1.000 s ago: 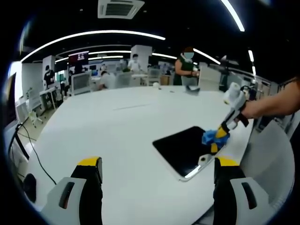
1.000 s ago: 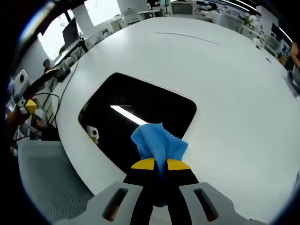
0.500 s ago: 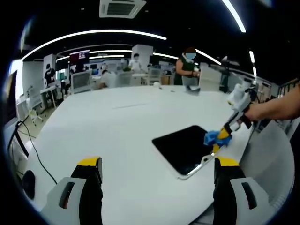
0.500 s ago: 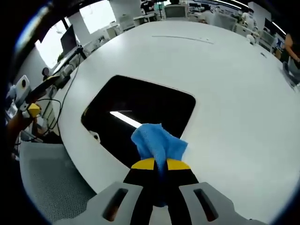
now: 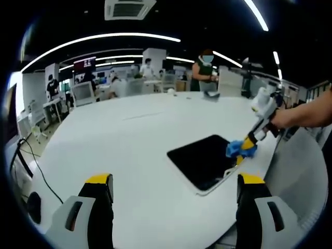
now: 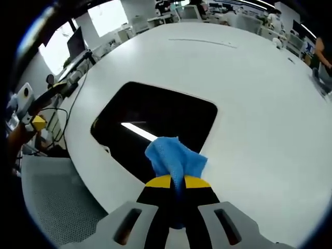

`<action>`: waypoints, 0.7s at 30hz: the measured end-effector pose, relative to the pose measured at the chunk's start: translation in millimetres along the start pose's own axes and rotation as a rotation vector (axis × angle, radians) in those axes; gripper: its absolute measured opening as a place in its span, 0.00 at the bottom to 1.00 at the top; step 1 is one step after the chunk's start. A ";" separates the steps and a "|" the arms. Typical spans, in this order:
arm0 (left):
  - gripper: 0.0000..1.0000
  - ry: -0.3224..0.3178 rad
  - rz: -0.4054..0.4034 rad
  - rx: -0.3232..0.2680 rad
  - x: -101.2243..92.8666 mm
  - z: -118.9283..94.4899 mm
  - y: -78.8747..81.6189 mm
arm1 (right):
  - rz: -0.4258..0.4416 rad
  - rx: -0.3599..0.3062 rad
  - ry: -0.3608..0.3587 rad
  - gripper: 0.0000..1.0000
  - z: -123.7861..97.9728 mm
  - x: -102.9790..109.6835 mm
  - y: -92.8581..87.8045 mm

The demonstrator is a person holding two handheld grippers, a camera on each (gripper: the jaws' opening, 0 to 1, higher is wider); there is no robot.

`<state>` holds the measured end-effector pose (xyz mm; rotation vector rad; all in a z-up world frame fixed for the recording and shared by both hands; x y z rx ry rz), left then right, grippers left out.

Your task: Wipe the mirror surface with the cleaning cloth until all visible marks leave the cleaned area.

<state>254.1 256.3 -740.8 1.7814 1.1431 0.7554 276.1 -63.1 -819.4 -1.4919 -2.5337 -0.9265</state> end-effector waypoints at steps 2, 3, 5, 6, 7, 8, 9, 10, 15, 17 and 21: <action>1.00 0.001 -0.001 -0.001 0.1 0.0 0.0 | -0.002 -0.002 -0.004 0.01 -0.1 0.2 -0.1; 1.00 0.000 -0.003 -0.001 0.0 0.0 0.1 | -0.002 -0.001 -0.008 0.01 0.1 0.8 0.0; 1.00 -0.001 -0.004 -0.002 -0.4 0.3 -0.3 | -0.003 0.002 -0.014 0.01 0.3 1.2 0.6; 1.00 -0.004 -0.010 -0.003 -1.5 0.3 -0.5 | -0.003 0.004 -0.018 0.01 0.5 1.3 0.9; 1.00 -0.007 -0.014 -0.003 -2.5 0.2 -1.0 | -0.004 0.004 -0.021 0.01 0.7 1.7 1.1; 1.00 -0.009 -0.014 -0.004 -3.0 0.1 -1.6 | -0.005 0.004 -0.023 0.01 0.8 2.0 1.2; 1.00 -0.009 -0.010 -0.005 -3.6 -0.2 -2.6 | 0.004 0.002 -0.019 0.01 0.9 2.8 1.0; 1.00 -0.009 -0.010 -0.006 -3.7 -0.3 -3.1 | 0.026 0.001 -0.007 0.01 1.7 4.9 1.0; 1.00 0.000 0.000 0.013 -1.3 -0.5 -7.1 | 0.024 0.000 -0.015 0.01 3.6 6.8 3.0; 1.00 0.002 -0.002 0.013 0.0 -0.6 -7.6 | 0.022 0.001 -0.014 0.01 4.7 8.4 3.8; 1.00 0.002 -0.009 0.007 1.8 -1.8 -6.2 | 0.023 -0.006 -0.015 0.01 6.7 12.2 5.2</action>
Point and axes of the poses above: the point that each gripper's makers call its tool centre point, and the gripper's own axes: z roughly forward along the fingers, x roughly to its left, y roughly out of its top, the point moved 4 cm from there along -z, roughly backward along the fingers, and after that the axes turned 13 degrees about y, right-handed, at the moved point
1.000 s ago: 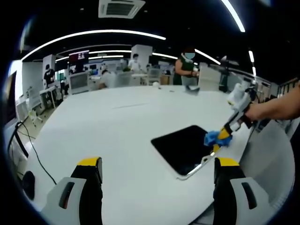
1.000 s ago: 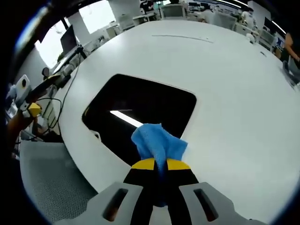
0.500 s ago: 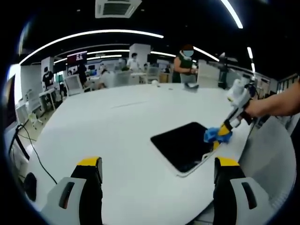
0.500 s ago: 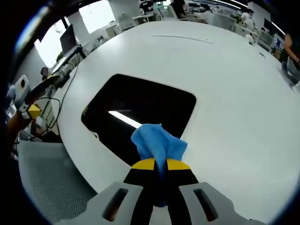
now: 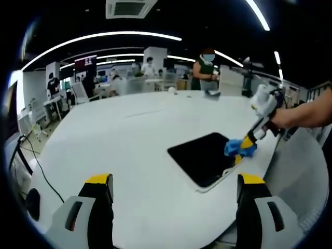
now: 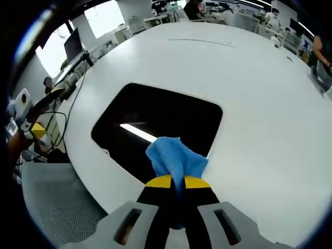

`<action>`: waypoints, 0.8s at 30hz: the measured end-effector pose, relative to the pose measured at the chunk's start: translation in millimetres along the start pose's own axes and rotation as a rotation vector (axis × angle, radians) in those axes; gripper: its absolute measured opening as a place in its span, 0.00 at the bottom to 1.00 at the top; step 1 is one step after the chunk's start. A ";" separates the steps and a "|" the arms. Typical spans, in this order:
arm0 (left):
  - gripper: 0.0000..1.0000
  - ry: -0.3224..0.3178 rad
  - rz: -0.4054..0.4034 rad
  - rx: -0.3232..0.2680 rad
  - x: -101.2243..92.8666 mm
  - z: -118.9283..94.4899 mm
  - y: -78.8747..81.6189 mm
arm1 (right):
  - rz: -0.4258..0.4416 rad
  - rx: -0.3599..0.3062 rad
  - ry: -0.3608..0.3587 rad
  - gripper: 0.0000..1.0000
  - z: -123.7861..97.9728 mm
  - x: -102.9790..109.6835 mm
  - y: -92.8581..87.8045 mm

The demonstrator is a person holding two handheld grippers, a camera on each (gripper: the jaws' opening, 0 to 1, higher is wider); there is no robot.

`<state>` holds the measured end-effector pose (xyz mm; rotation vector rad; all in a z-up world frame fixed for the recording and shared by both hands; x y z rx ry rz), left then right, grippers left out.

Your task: Wipe the mirror surface with the cleaning cloth until all visible marks leave the cleaned area.

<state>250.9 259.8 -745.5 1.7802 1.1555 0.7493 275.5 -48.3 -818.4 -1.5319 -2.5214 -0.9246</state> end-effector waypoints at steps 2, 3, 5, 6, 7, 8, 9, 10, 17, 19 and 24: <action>1.00 0.003 -0.001 -0.001 0.8 -0.5 0.3 | 0.001 -0.008 -0.005 0.01 0.8 1.3 0.6; 1.00 0.004 -0.003 -0.002 1.3 -0.6 -0.1 | 0.002 -0.010 -0.006 0.01 1.1 1.8 0.8; 1.00 0.004 -0.004 -0.002 1.5 -1.0 -0.3 | 0.001 -0.014 -0.007 0.01 1.9 4.1 1.1; 1.00 0.005 -0.003 0.000 1.7 -1.2 -0.9 | -0.001 -0.015 -0.007 0.01 2.4 4.8 1.4; 1.00 0.006 -0.001 0.002 1.9 -1.4 -1.5 | -0.002 -0.015 -0.004 0.01 3.0 5.9 1.8; 1.00 0.007 0.005 0.007 2.3 -1.7 -2.4 | 0.002 -0.015 0.002 0.01 3.6 6.5 2.2; 1.00 0.007 0.008 0.008 2.4 -2.0 -2.5 | 0.000 -0.013 0.004 0.01 4.6 8.2 2.8; 1.00 0.007 0.008 0.009 2.4 -2.2 -2.7 | -0.005 -0.010 0.004 0.01 5.3 9.7 3.1; 1.00 0.009 0.007 0.007 3.8 -2.5 -1.3 | -0.034 0.003 0.022 0.01 11.2 22.6 4.4; 1.00 0.009 0.007 0.005 3.2 -2.5 -0.5 | -0.044 0.009 0.029 0.01 13.4 26.9 4.7; 1.00 0.010 0.004 0.002 2.5 -2.4 -0.1 | -0.061 0.010 0.036 0.01 16.9 35.0 4.3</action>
Point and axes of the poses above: the point that each gripper's makers call its tool centre point, and the gripper's own axes: z roughly forward along the fingers, x roughly to its left, y roughly out of its top, the point moved 4 cm from there along -z, roughly backward along the fingers, and after that the axes turned 13 degrees about y, right-handed, at the moved point
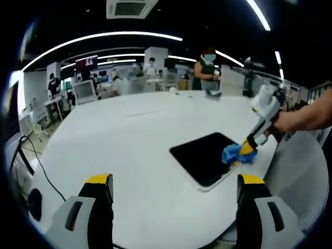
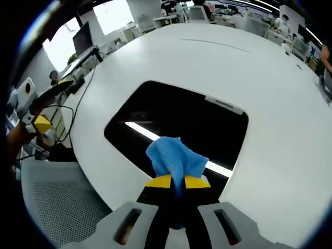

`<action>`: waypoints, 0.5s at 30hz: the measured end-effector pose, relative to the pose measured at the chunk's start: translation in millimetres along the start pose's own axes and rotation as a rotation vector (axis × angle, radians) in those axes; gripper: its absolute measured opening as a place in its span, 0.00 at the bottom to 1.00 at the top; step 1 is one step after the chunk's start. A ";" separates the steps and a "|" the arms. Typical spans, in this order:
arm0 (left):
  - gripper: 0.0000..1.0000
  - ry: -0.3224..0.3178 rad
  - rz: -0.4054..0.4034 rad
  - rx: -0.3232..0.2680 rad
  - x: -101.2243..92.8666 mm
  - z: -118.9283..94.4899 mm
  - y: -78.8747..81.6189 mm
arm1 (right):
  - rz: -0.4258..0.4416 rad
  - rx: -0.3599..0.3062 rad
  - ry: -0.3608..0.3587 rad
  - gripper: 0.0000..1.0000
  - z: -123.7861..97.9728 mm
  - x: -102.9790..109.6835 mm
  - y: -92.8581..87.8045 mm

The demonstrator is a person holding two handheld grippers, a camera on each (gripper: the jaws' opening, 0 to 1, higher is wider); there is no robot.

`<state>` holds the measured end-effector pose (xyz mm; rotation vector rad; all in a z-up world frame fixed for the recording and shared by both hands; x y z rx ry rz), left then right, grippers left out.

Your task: Wipe the mirror surface with the cleaning cloth until all visible marks leave the cleaned area.

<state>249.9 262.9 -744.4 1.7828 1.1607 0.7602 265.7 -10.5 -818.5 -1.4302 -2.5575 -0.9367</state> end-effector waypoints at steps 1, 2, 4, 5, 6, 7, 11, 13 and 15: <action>1.00 0.000 0.000 0.000 -0.1 -0.1 0.0 | -0.001 -0.003 0.001 0.01 0.6 0.8 0.2; 1.00 0.000 0.003 0.000 -0.2 -0.3 -0.3 | -0.004 -0.003 -0.004 0.01 0.6 0.8 0.3; 1.00 0.000 0.004 0.000 0.1 -0.6 -0.8 | -0.006 -0.004 -0.004 0.01 0.4 0.0 0.4; 1.00 0.001 0.002 0.000 0.5 -0.8 -1.0 | -0.005 -0.007 -0.003 0.01 0.4 -0.2 0.4; 1.00 0.002 0.001 0.000 0.8 -1.1 -1.2 | -0.005 -0.008 -0.003 0.01 0.4 -0.3 0.3; 1.00 0.003 0.000 0.001 1.1 -1.6 -1.6 | -0.005 -0.009 -0.004 0.01 0.4 -0.3 0.4; 1.00 0.006 -0.002 0.001 2.1 -2.6 -2.3 | 0.010 -0.033 0.011 0.01 2.4 2.1 1.8; 1.00 0.006 -0.002 0.002 1.9 -3.3 -2.7 | 0.004 -0.031 0.008 0.01 3.0 2.9 2.1; 1.00 0.007 -0.005 0.001 2.1 -3.6 -2.8 | 0.011 -0.039 0.023 0.01 6.2 8.0 4.0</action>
Point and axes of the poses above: the point that each gripper's makers call its tool centre point, and the gripper's own axes: z roughly forward along the fingers, x roughly to its left, y roughly out of its top, the point moved 4 cm from there along -z, roughly backward along the fingers, and after that the axes turned 13 degrees about y, right-handed, at the moved point
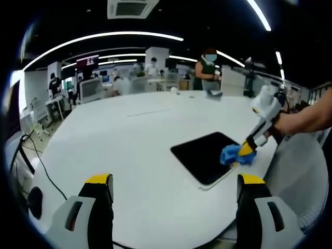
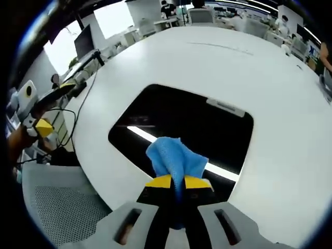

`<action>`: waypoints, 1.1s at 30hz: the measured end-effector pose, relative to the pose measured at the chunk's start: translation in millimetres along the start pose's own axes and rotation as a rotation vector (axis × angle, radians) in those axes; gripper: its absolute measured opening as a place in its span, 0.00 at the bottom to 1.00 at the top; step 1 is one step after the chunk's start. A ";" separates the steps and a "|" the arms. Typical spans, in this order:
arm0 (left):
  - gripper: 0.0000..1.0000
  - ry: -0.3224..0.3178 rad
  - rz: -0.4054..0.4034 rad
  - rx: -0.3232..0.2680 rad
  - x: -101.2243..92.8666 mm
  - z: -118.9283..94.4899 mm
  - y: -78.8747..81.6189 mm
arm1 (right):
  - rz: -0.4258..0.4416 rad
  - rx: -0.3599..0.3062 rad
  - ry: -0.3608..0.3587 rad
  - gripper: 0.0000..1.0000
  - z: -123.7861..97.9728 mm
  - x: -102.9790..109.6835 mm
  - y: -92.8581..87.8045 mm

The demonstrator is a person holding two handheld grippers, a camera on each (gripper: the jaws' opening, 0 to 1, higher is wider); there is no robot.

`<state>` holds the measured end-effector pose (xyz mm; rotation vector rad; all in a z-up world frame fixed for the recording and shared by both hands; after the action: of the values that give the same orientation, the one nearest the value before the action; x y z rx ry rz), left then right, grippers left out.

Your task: Wipe the mirror surface with the cleaning cloth until all visible marks leave the cleaned area.

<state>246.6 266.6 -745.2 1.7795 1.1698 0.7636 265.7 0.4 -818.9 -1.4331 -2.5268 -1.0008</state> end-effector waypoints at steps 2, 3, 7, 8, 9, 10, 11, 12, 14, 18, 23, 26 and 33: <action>1.00 0.003 -0.002 0.000 0.4 -0.4 -0.6 | -0.012 0.002 0.007 0.01 3.8 4.5 2.0; 1.00 0.004 -0.004 0.000 0.3 -0.8 -1.0 | -0.021 0.005 0.010 0.01 6.0 7.6 3.3; 1.00 0.006 0.003 0.004 -0.8 -3.0 -2.7 | -0.036 0.009 0.015 0.01 10.5 13.0 6.5; 1.00 0.006 0.000 0.004 -0.7 -3.9 -3.3 | -0.038 0.008 0.016 0.01 11.6 14.1 7.3; 1.00 0.007 -0.001 0.005 -0.6 -4.2 -3.8 | -0.040 0.007 0.018 0.01 12.4 15.1 7.9; 1.00 0.009 -0.001 0.007 -0.2 -4.8 -4.8 | -0.046 0.007 0.018 0.01 13.3 16.5 8.5; 1.00 0.011 0.000 0.007 0.2 -5.2 -5.3 | -0.048 0.006 0.020 0.01 13.9 17.4 9.0; 1.00 0.012 -0.003 0.007 0.9 -5.5 -6.2 | -0.050 0.005 0.022 0.01 14.8 18.3 9.7; 1.00 0.014 -0.005 0.009 1.1 -6.3 -6.9 | -0.054 0.005 0.025 0.01 16.0 19.3 10.8; 1.00 0.017 -0.008 0.010 1.8 -7.3 -8.0 | -0.059 0.002 0.036 0.01 20.5 25.1 13.7; 1.00 0.016 -0.013 0.010 1.2 -7.3 -8.6 | -0.072 0.004 0.044 0.01 26.5 31.8 17.9; 1.00 0.013 -0.015 0.012 -0.5 -6.3 -10.1 | -0.076 0.008 0.047 0.01 29.7 35.5 20.5; 1.00 0.002 -0.017 0.014 -5.3 -4.6 -12.1 | -0.081 0.006 0.062 0.01 36.8 43.7 25.8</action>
<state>235.9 265.5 -754.2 1.7782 1.1925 0.7496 270.6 62.9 -819.1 -1.2864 -2.5600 -1.0324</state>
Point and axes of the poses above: the point that each gripper's makers call its tool centre point, and the gripper's own axes: z roughly forward along the fingers, x roughly to its left, y roughly out of its top, the point moved 4 cm from there along -z, roughly backward along the fingers, and after that the axes turned 13 degrees about y, right-handed, at the moved point
